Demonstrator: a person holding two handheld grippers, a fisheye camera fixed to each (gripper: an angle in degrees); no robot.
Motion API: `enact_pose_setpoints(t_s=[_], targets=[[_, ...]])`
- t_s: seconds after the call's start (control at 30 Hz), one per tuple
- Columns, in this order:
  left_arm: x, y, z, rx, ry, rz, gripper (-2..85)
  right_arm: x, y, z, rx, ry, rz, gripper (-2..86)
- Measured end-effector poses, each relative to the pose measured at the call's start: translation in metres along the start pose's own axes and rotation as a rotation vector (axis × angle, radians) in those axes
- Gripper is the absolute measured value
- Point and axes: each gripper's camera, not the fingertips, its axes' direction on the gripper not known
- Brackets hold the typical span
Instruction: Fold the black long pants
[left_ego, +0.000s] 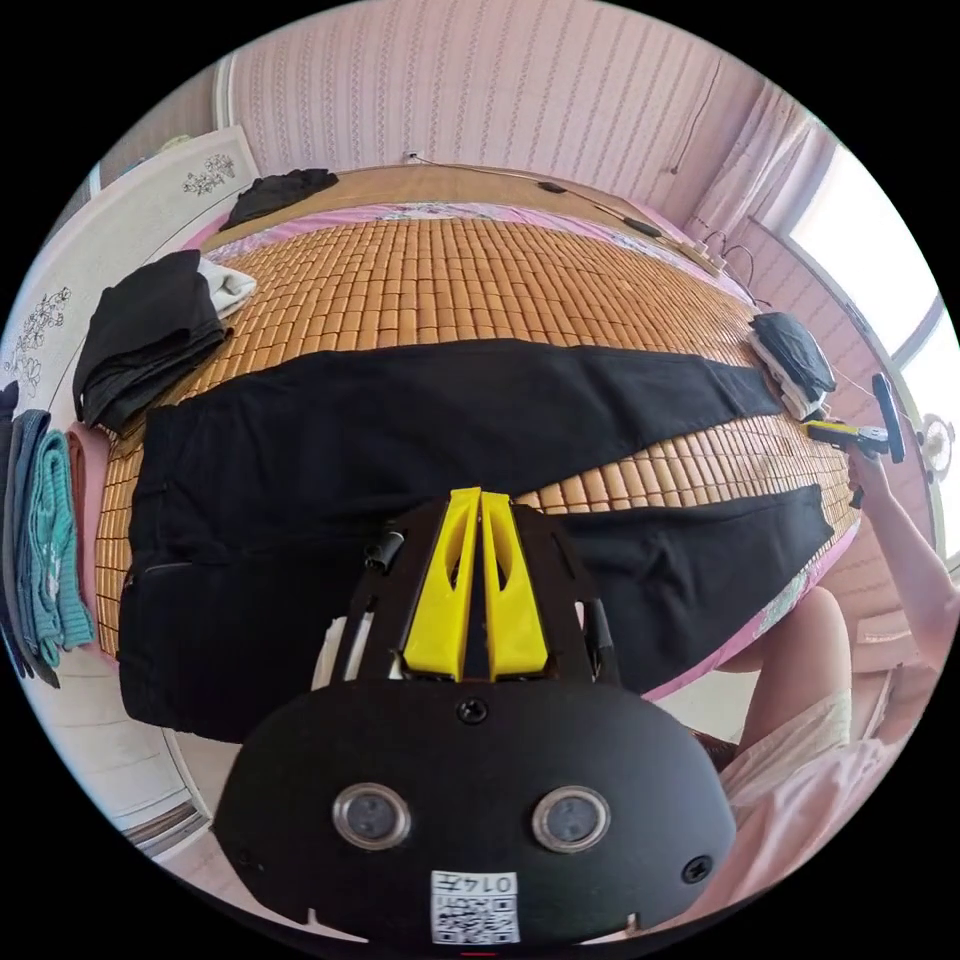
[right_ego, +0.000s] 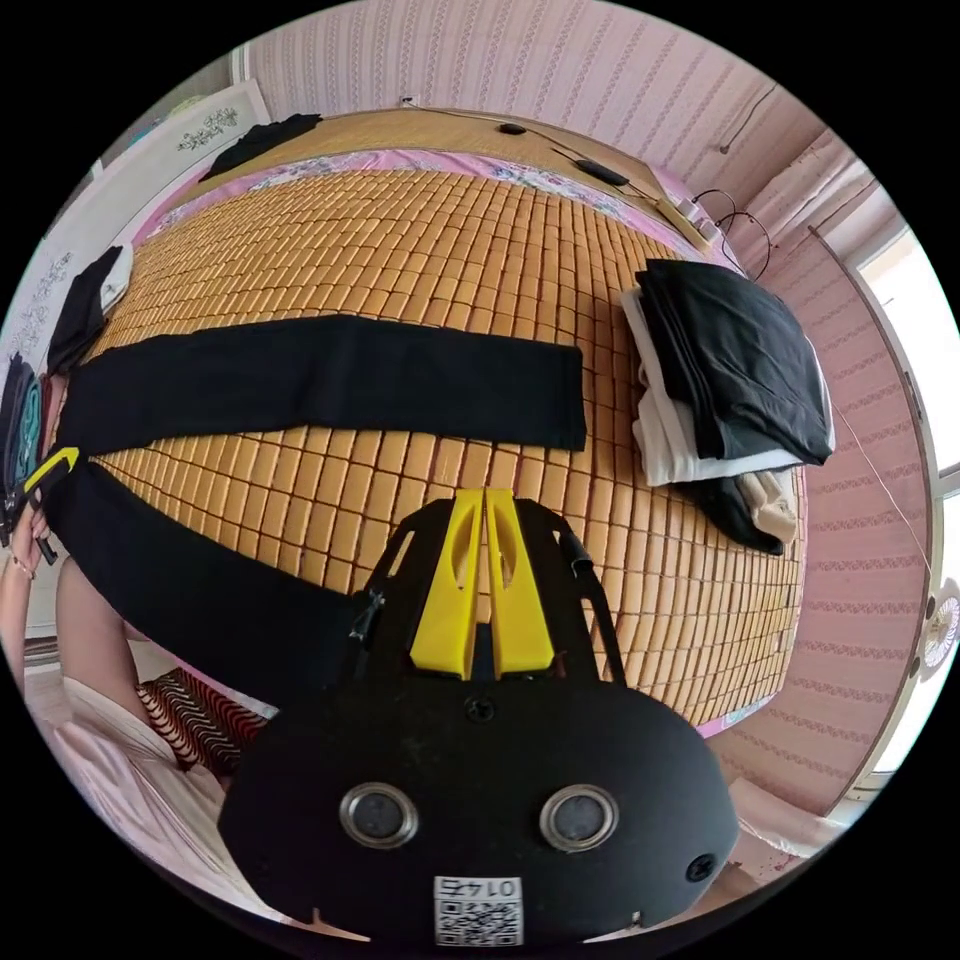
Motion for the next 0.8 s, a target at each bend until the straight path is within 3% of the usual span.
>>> enact_pose_setpoints(t_s=[0.13, 0.2, 0.27, 0.53, 0.67, 0.8], targets=[[-0.037, -0.015, 0.02, -0.061, -0.076, -0.081, -1.0, -0.013, -0.05, -0.003, 0.032, 0.072, 0.037, -0.4], [-0.047, -0.014, 0.036, -0.125, -0.125, -0.055, -1.0, -0.017, -0.065, 0.011, -0.088, 0.112, 0.021, -0.4], [-0.054, -0.009, 0.037, -0.111, -0.102, -0.058, -1.0, -0.016, -0.068, 0.001, -0.068, 0.177, -0.002, -0.4], [-0.078, 0.029, 0.032, -0.034, -0.035, -0.153, -0.9, -0.005, -0.093, -0.052, -0.106, 0.109, 0.039, -0.4], [-0.093, 0.076, -0.003, 0.098, -0.012, -0.212, -0.5, -0.014, -0.058, -0.123, 0.062, 0.061, 0.041, -0.3], [-0.136, 0.152, -0.046, 0.18, -0.034, -0.347, 1.7, -0.025, 0.013, -0.174, 0.066, -0.03, 0.063, -0.3]])
